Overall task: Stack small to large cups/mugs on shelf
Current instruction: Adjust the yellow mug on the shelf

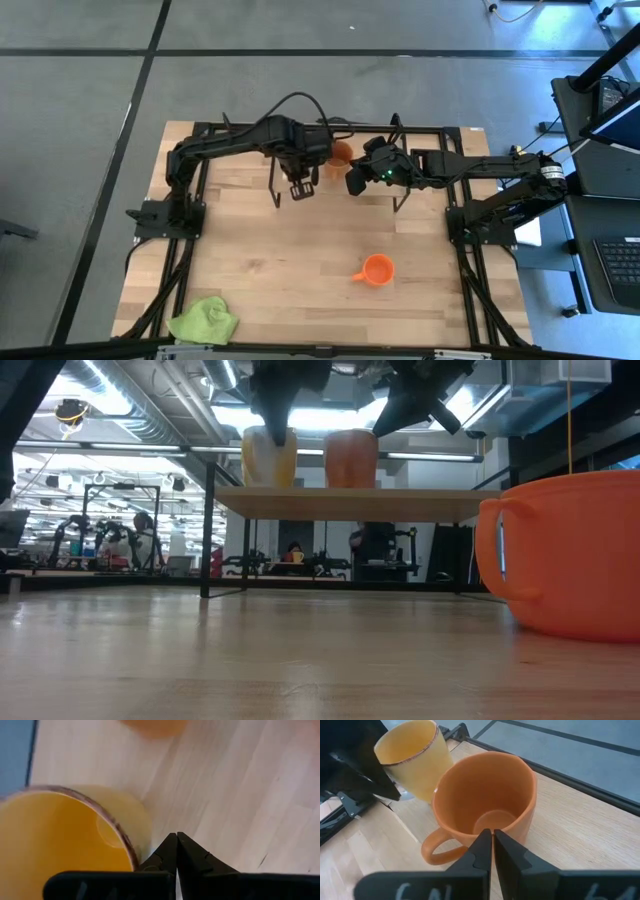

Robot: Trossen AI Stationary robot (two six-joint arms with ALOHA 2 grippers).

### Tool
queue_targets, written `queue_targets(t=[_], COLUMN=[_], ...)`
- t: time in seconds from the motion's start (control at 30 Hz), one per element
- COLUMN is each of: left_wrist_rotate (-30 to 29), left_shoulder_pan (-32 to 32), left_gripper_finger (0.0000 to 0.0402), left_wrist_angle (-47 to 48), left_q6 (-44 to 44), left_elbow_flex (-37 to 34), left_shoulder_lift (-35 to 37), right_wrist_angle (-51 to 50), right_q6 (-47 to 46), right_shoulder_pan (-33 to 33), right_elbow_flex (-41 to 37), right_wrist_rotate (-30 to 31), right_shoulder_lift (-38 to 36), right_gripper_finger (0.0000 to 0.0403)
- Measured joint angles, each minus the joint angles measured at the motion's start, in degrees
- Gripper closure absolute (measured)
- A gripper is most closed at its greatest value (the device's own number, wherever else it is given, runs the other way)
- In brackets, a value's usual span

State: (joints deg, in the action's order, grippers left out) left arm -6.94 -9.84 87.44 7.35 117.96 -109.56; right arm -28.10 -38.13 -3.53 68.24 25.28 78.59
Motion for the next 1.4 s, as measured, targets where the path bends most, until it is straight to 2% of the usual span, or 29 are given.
queue_targets(t=[0.27,0.4,0.53,0.73,0.87,1.0,1.23,1.4], left_wrist_rotate=[-2.6,-1.9,-2.2,-5.1,-5.5,-6.5,-7.6,-5.9], left_shoulder_pan=[1.0,1.4,1.4,1.8,1.2,0.5,-0.7,-0.2], left_gripper_finger=[0.0401,0.0401,0.0401,0.0401,0.0401,0.0401,0.0401,0.0401], left_wrist_angle=[2.5,2.4,2.5,2.4,-7.3,-16.0,-15.6,-18.8], left_q6=[1.4,4.7,13.5,27.2,31.6,31.7,31.6,32.2], left_elbow_flex=[8.9,8.0,0.7,-17.3,-26.6,-29.3,-29.5,-32.0], left_shoulder_lift=[0.1,3.3,9.3,21.4,25.2,26.0,25.6,25.6], right_wrist_angle=[-0.1,-0.6,-2.2,-2.7,-0.6,0.8,0.5,0.5], right_q6=[0.2,0.2,-0.4,-0.6,-0.5,-0.5,-0.4,-0.2], right_shoulder_pan=[0.0,0.0,0.0,0.0,0.0,0.0,0.0,0.0], right_elbow_flex=[0.0,0.0,0.0,0.0,0.0,0.0,0.0,0.0], right_wrist_rotate=[0.0,0.0,0.0,0.0,0.0,-0.1,-1.0,-1.0], right_shoulder_lift=[0.0,0.0,0.0,0.0,0.0,0.0,0.0,0.0], right_gripper_finger=[0.0382,0.0382,0.0382,0.0382,0.0382,0.0382,0.0382,0.0382])
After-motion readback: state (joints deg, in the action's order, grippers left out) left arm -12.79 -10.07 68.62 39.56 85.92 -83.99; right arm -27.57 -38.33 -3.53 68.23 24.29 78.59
